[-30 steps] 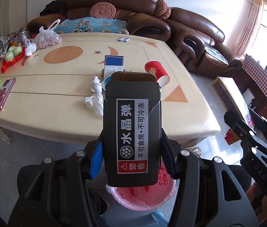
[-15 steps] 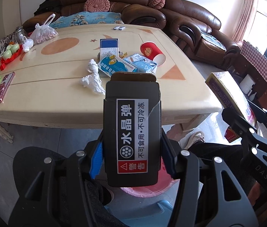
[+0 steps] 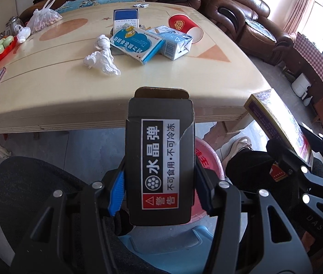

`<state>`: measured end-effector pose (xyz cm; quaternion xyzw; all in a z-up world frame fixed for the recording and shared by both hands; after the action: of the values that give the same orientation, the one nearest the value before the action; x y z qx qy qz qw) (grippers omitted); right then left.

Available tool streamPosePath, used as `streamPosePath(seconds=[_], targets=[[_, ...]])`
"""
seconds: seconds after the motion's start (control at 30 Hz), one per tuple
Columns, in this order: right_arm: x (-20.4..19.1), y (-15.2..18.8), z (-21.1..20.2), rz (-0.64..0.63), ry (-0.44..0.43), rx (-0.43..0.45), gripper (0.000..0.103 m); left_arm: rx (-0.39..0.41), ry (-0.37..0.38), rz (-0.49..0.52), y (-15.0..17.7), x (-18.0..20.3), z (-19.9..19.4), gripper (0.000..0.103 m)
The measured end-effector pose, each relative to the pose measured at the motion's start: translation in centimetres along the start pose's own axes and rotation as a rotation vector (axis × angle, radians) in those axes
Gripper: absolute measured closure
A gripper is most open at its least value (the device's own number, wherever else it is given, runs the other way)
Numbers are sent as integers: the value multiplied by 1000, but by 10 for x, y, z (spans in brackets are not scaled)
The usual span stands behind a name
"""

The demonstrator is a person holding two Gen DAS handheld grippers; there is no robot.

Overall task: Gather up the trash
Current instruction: 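Carry both boxes down over the pink trash bin with both tools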

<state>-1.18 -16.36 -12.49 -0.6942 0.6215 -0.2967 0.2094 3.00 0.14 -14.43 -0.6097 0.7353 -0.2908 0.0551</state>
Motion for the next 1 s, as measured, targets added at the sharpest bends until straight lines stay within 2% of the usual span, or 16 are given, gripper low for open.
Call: streamPosePath(seconds=[0.43, 1.0], targets=[[-9, 25, 55, 5, -35, -149, 43, -147, 10, -43, 17, -13, 56, 50], [-12, 56, 154, 12, -59, -354, 43, -401, 19, -145, 40, -41, 153, 51]])
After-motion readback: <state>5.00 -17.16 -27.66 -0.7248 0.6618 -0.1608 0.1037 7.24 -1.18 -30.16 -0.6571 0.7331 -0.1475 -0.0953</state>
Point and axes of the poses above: each gripper's, at about its wrist camera, not at the fingertips, and z roughly the way its jaws point, x to its right, y to its underside, the point moved 1 cm from there along z, roughly the way its jaws point, and after that the axes turned 10 degrees about y, right-handed, at the moved point
